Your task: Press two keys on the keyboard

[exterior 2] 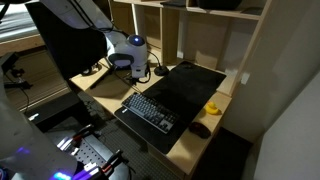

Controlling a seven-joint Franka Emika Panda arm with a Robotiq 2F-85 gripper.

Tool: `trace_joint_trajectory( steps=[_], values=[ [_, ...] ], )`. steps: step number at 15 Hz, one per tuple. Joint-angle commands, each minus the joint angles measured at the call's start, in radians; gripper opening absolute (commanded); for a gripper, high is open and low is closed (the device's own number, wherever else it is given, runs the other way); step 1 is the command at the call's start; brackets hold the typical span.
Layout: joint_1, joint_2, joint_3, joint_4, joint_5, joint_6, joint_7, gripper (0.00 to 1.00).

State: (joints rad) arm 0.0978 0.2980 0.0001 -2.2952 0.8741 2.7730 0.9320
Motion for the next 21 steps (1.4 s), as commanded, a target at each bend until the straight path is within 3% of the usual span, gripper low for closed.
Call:
trace_joint_trajectory(
  steps=[1, 14, 17, 20, 21],
  values=[
    [-0.007, -0.005, 0.006, -0.004, -0.007, 0.000, 0.006, 1.00],
    [-0.007, -0.006, 0.006, -0.010, -0.008, 0.004, 0.007, 1.00],
    [-0.020, 0.124, 0.030, 0.051, 0.065, 0.024, -0.046, 1.00],
    [-0.032, 0.169, 0.063, 0.058, 0.184, 0.062, -0.102, 1.00],
    [0.000, 0.124, 0.024, 0.026, 0.118, 0.029, -0.053, 1.00]
  ],
)
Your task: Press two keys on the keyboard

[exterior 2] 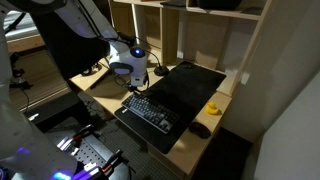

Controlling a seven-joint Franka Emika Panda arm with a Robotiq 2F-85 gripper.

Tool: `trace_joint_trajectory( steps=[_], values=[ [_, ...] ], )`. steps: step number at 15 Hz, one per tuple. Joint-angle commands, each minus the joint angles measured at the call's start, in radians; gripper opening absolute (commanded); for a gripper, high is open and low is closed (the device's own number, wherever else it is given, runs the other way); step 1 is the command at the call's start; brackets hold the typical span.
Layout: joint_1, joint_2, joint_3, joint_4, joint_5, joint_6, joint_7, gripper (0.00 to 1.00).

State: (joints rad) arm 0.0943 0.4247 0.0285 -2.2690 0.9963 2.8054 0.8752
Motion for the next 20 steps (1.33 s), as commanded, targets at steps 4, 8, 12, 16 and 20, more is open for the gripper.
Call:
trace_joint_trajectory(
  steps=[4, 8, 12, 16, 20],
  values=[
    [0.000, 0.014, 0.003, 0.011, 0.030, 0.007, -0.009, 1.00],
    [0.011, 0.055, -0.003, 0.039, 0.022, 0.041, 0.002, 1.00],
    [0.004, 0.118, 0.012, 0.080, 0.045, 0.072, -0.004, 1.00],
    [-0.005, 0.069, 0.018, 0.049, 0.067, 0.076, -0.019, 1.00],
    [0.018, -0.149, -0.042, -0.138, -0.033, -0.001, 0.042, 1.00]
  ],
)
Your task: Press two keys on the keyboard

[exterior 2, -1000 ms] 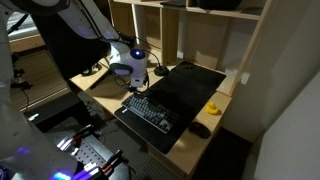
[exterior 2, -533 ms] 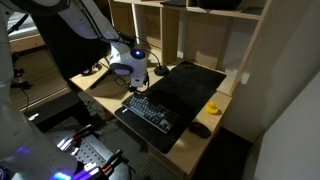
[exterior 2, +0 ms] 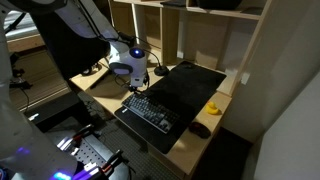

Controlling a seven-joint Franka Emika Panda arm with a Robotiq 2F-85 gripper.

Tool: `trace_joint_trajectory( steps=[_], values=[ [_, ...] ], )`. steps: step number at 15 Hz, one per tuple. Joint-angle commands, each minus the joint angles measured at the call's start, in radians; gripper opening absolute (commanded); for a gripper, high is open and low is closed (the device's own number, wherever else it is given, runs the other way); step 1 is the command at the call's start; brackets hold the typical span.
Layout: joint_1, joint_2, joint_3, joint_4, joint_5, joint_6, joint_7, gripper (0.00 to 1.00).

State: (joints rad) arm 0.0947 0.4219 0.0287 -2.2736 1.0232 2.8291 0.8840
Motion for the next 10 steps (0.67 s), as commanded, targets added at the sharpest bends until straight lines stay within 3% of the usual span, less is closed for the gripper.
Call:
trace_joint_trajectory(
  steps=[1, 3, 7, 10],
  values=[
    [0.016, -0.190, -0.055, -0.169, -0.088, -0.034, 0.042, 1.00],
    [-0.007, -0.292, -0.074, -0.241, -0.153, -0.077, 0.043, 1.00],
    [-0.070, -0.438, -0.074, -0.290, -0.127, -0.181, -0.014, 1.00],
    [-0.078, -0.427, -0.062, -0.252, -0.052, -0.215, -0.064, 1.00]
  ],
)
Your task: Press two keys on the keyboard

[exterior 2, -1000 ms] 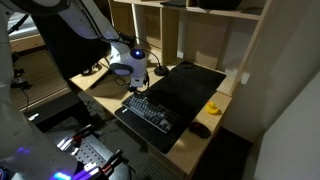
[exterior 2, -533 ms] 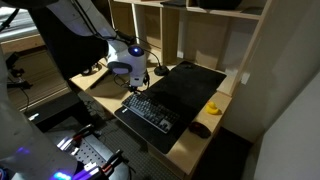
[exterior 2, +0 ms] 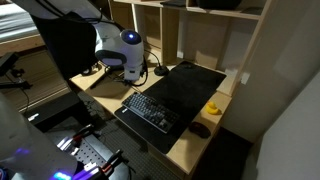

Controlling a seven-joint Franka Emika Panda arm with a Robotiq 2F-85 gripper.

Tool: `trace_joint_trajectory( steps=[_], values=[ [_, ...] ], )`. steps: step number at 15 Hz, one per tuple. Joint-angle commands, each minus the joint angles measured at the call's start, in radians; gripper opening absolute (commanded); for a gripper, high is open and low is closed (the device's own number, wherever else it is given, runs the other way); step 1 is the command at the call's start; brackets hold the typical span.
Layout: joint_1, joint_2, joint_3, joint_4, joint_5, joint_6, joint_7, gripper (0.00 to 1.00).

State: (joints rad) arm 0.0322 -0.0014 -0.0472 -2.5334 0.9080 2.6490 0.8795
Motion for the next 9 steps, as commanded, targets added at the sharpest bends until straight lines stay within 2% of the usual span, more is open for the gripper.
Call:
trace_joint_trajectory(
  steps=[1, 7, 8, 9],
  values=[
    [-0.006, 0.030, 0.025, 0.028, 0.095, 0.000, -0.065, 1.00],
    [0.042, 0.237, 0.086, 0.140, 0.226, 0.153, -0.058, 1.00],
    [0.030, 0.138, 0.070, 0.070, 0.170, 0.096, -0.036, 1.00],
    [0.038, 0.167, 0.073, 0.085, 0.173, 0.108, -0.035, 1.00]
  ],
)
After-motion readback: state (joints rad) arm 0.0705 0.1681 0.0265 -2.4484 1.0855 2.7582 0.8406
